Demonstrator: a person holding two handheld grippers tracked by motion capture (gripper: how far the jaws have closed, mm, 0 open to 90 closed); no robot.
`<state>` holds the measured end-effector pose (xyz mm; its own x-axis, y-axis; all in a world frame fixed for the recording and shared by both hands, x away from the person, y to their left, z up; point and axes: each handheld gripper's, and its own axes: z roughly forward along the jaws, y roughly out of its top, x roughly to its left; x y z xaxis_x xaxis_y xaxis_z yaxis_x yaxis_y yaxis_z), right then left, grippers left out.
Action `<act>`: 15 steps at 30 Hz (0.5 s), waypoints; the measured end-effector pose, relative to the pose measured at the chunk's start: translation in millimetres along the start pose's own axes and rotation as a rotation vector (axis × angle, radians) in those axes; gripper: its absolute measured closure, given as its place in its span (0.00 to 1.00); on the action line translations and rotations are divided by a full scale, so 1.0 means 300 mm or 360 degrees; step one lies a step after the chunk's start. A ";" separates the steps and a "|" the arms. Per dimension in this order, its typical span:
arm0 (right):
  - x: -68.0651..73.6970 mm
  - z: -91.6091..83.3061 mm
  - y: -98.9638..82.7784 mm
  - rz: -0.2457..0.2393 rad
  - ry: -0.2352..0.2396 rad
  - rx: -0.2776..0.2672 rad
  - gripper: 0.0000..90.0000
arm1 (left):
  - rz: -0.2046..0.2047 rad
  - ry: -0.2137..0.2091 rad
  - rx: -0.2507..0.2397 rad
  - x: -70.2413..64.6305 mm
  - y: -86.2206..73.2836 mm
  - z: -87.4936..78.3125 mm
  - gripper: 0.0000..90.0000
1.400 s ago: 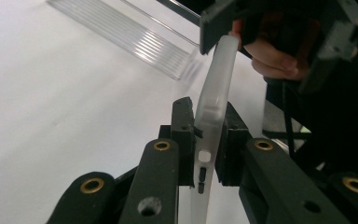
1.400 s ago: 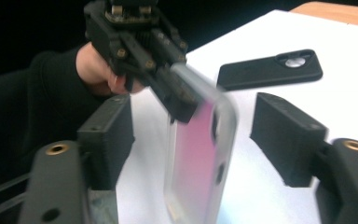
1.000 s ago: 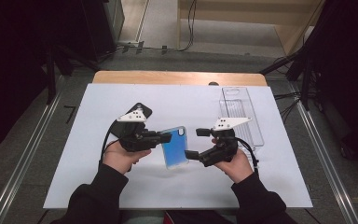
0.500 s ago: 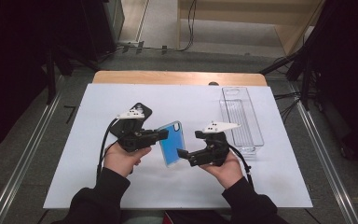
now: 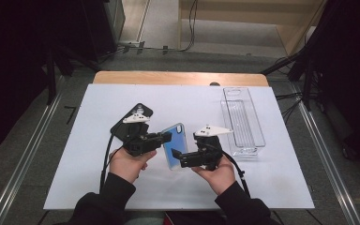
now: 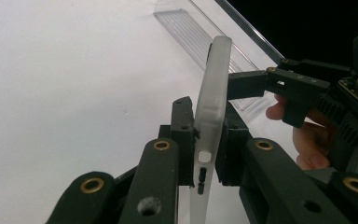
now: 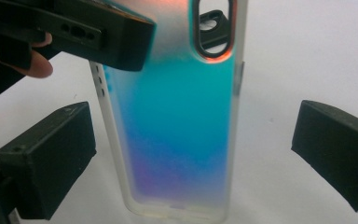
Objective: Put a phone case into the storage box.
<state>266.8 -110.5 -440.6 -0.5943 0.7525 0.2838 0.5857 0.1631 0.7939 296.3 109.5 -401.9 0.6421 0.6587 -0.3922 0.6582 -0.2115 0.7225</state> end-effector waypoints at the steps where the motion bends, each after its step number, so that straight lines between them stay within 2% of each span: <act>1: 0.003 0.002 -0.001 -0.0004 -0.0001 0.0001 0.00 | -0.0006 -0.0003 -0.0003 -0.001 -0.002 0.002 0.90; 3: 0.010 0.005 -0.003 -0.0026 -0.0027 0.0007 0.00 | -0.0022 -0.0007 0.0000 -0.005 -0.004 0.008 0.90; 8: 0.023 0.014 -0.005 -0.0040 -0.0039 0.0003 0.00 | -0.0020 0.0005 0.0007 -0.017 -0.012 0.020 0.90; 12: 0.034 0.027 -0.010 -0.0010 -0.0069 0.0019 0.00 | -0.0011 0.0003 0.0021 -0.032 -0.020 0.033 0.90; 15: 0.041 0.036 -0.013 -0.0021 -0.0097 0.0032 0.00 | -0.0015 -0.0002 0.0028 -0.042 -0.024 0.039 0.90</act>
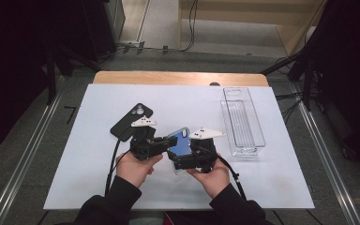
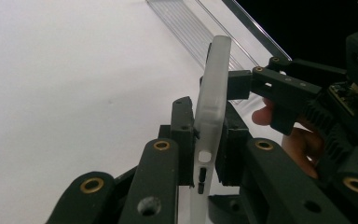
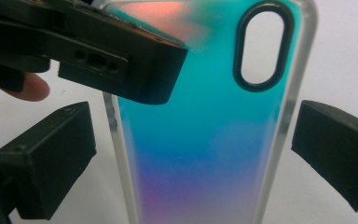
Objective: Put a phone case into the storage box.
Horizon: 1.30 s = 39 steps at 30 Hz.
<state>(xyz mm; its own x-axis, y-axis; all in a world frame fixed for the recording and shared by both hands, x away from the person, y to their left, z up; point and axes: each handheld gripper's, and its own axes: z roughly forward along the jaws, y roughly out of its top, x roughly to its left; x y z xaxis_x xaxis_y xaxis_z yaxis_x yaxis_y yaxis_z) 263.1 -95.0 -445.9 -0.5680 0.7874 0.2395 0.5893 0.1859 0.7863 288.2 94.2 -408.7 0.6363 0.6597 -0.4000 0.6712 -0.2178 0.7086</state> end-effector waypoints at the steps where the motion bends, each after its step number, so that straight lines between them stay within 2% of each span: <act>1: 0.001 0.002 -0.001 0.0000 -0.0009 -0.0002 0.00 | 0.0008 -0.0006 0.0003 -0.002 -0.001 0.001 0.90; 3: 0.001 0.000 -0.004 0.0007 -0.0021 -0.0010 0.10 | 0.0019 -0.0007 0.0003 -0.008 -0.003 0.003 0.90; 6: -0.003 -0.005 -0.008 0.0002 0.0012 -0.0031 0.16 | 0.0030 -0.0006 0.0001 -0.010 -0.003 0.001 0.90; 11: -0.005 -0.005 -0.006 -0.0009 0.0031 -0.0014 0.17 | 0.0030 -0.0016 -0.0003 -0.008 -0.003 -0.002 0.90; 14: -0.004 -0.008 -0.002 -0.0013 0.0035 -0.0004 0.17 | 0.0019 -0.0042 -0.0014 -0.001 0.000 -0.005 0.80; 18: -0.011 -0.008 -0.002 -0.0023 0.0021 -0.0001 0.17 | -0.0004 -0.0040 0.0001 0.011 0.003 -0.014 0.66; 21: -0.024 -0.005 -0.005 -0.0019 0.0004 0.0012 0.17 | -0.0020 -0.0055 -0.0005 0.014 0.008 -0.027 0.62; 25: -0.046 -0.007 -0.004 0.0003 -0.0007 0.0007 0.17 | -0.0009 -0.0096 0.0014 0.017 0.012 -0.041 0.60; 27: -0.060 -0.012 -0.001 0.0004 -0.0014 -0.0006 0.17 | 0.0007 -0.0091 0.0044 0.017 0.012 -0.042 0.59; 32: -0.090 -0.027 0.008 -0.0008 -0.0034 -0.0037 0.17 | 0.0022 -0.0140 0.0097 0.021 0.011 -0.045 0.53; 39: -0.118 -0.050 0.022 -0.0025 -0.0008 -0.0052 0.17 | 0.0154 -0.0219 0.0157 0.030 -0.002 -0.045 0.48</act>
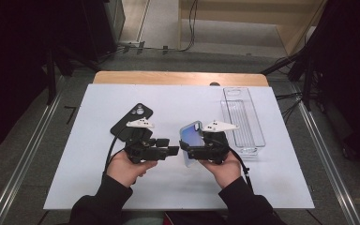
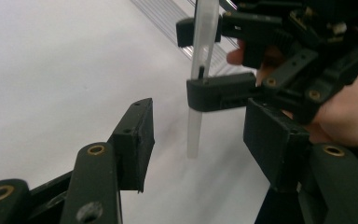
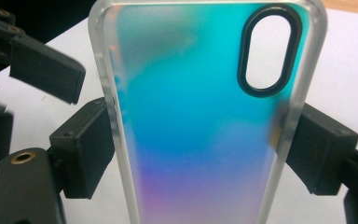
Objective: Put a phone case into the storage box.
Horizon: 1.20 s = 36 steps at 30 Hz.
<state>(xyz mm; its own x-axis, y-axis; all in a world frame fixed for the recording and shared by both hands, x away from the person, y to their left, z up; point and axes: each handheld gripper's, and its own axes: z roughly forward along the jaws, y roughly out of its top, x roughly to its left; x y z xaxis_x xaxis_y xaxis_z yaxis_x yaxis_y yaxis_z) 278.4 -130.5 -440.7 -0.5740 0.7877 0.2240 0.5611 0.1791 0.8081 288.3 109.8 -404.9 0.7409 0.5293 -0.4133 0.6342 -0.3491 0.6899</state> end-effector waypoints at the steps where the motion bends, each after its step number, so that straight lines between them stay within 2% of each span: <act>1: -0.002 -0.003 0.002 -0.0010 0.0000 0.0001 0.17 | 0.0030 -0.0010 0.0003 0.002 -0.003 0.001 0.47; 5: -0.012 -0.012 0.008 -0.0023 0.0030 0.0007 0.17 | 0.0157 -0.0012 0.0033 0.015 -0.025 0.007 0.41; 7: -0.018 -0.014 0.009 -0.0027 0.0043 0.0011 0.17 | 0.0180 -0.0005 0.0045 0.025 -0.036 0.008 0.40; 9: -0.024 -0.018 0.010 -0.0028 0.0040 0.0004 0.17 | 0.0194 -0.0034 0.0065 0.038 -0.048 0.011 0.39; 14: -0.036 -0.031 0.016 -0.0026 0.0060 -0.0005 0.17 | 0.0264 -0.0014 0.0038 0.062 -0.080 0.007 0.38; 18: -0.041 -0.039 0.021 -0.0040 0.0082 -0.0010 0.17 | 0.0318 0.0000 0.0067 0.082 -0.106 0.002 0.34; 23: -0.049 -0.048 0.024 -0.0032 0.0069 -0.0010 0.17 | 0.0401 0.0060 0.0104 0.101 -0.142 -0.011 0.34; 26: -0.057 -0.050 0.025 -0.0030 0.0073 -0.0011 0.17 | 0.0394 0.0064 0.0110 0.117 -0.160 -0.013 0.34; 29: -0.061 -0.056 0.028 -0.0023 0.0076 -0.0012 0.17 | 0.0352 0.0050 0.0124 0.129 -0.177 -0.015 0.34; 33: -0.073 -0.068 0.035 -0.0009 0.0100 -0.0014 0.17 | 0.0360 0.0061 0.0116 0.132 -0.192 -0.026 0.34; 36: -0.084 -0.075 0.039 -0.0015 0.0114 0.0004 0.17 | 0.0326 0.0046 0.0110 0.136 -0.207 -0.035 0.34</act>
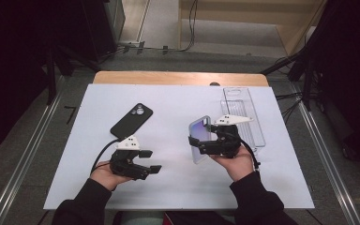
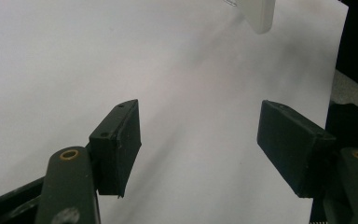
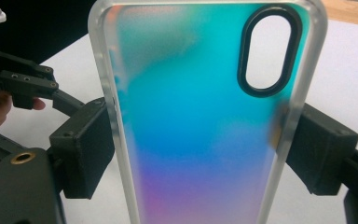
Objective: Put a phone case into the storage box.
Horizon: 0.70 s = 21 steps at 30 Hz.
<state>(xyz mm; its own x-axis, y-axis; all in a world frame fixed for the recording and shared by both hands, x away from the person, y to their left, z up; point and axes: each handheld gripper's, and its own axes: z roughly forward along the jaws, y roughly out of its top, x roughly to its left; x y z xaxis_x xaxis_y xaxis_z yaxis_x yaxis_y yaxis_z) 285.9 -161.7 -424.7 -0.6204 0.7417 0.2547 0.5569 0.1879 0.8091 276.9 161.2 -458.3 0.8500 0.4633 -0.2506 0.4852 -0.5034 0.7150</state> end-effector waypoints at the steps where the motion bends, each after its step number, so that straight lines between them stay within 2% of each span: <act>1: -0.002 -0.002 0.002 0.0005 0.0004 0.0003 0.17 | -0.0014 -0.0005 0.0000 -0.001 -0.005 -0.003 0.34; 14: -0.040 -0.057 0.049 -0.0035 0.0079 0.0019 0.17 | -0.0065 0.0005 -0.0001 -0.008 -0.042 -0.035 0.34; 21: -0.060 -0.097 0.078 -0.0074 0.0073 -0.0002 0.17 | -0.0091 0.0016 -0.0006 -0.004 -0.052 -0.047 0.34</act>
<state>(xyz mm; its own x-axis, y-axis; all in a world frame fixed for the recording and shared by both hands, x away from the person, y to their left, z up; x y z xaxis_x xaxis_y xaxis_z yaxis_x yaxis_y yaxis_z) 294.0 -189.3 -394.9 -0.6702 0.7020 0.2410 0.5263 0.2205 0.8212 265.4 178.7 -460.0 0.8187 0.4987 -0.2848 0.5324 -0.4731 0.7020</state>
